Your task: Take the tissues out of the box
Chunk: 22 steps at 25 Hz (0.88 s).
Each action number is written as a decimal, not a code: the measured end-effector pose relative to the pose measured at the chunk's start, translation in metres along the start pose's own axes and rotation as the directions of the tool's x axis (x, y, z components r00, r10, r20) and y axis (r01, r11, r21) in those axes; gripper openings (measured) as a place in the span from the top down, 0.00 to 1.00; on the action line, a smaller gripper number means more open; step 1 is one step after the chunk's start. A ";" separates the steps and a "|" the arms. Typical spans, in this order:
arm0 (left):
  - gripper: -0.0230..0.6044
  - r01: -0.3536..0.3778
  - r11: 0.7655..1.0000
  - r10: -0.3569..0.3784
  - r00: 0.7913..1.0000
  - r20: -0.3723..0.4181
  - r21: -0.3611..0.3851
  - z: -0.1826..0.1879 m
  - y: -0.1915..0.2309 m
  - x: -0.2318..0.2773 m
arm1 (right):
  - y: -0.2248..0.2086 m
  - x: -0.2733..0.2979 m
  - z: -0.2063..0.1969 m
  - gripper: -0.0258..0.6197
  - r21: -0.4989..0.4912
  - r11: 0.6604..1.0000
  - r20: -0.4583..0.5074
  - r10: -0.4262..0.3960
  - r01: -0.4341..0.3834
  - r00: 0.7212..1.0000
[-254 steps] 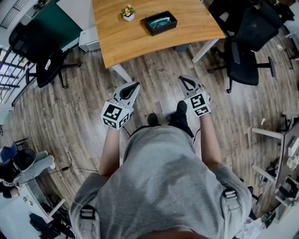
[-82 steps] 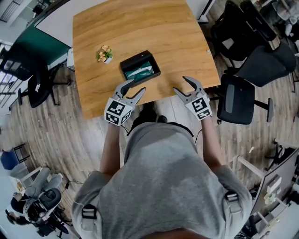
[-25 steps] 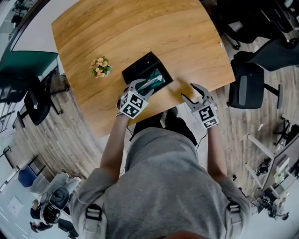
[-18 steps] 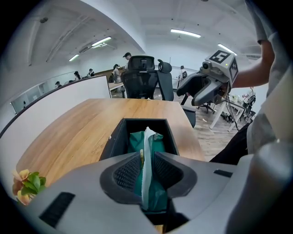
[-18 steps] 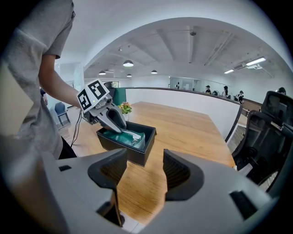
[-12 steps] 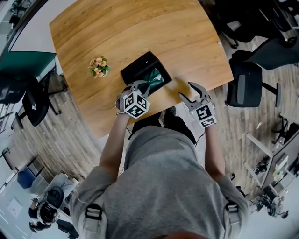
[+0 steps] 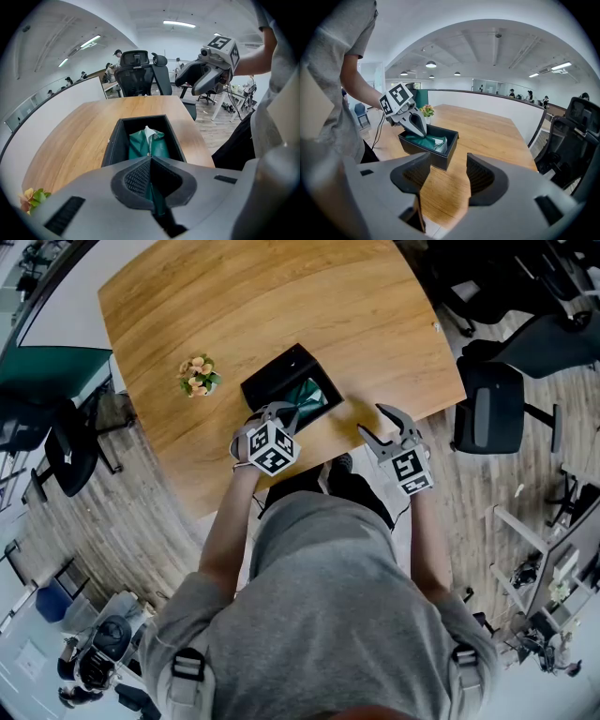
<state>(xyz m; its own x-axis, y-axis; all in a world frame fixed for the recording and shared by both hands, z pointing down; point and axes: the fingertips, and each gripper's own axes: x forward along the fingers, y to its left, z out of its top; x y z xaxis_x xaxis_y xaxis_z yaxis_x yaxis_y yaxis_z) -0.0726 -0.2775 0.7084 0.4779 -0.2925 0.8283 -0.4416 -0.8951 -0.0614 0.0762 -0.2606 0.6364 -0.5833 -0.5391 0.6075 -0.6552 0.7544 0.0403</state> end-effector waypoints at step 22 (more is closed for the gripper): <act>0.94 -0.043 0.999 0.043 0.999 -0.007 0.017 0.014 -0.002 -0.020 | -0.011 -0.021 0.007 0.59 -0.050 0.999 0.018 0.000 0.001 1.000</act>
<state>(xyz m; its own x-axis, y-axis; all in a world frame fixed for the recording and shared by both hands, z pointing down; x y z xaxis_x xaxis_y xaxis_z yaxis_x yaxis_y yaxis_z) -0.0707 -0.2747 0.6843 0.4527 -0.3284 0.8290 -0.4487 -0.8873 -0.1064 0.0924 -0.2602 0.6180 -0.5915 -0.5460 0.5934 -0.6311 0.7715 0.0809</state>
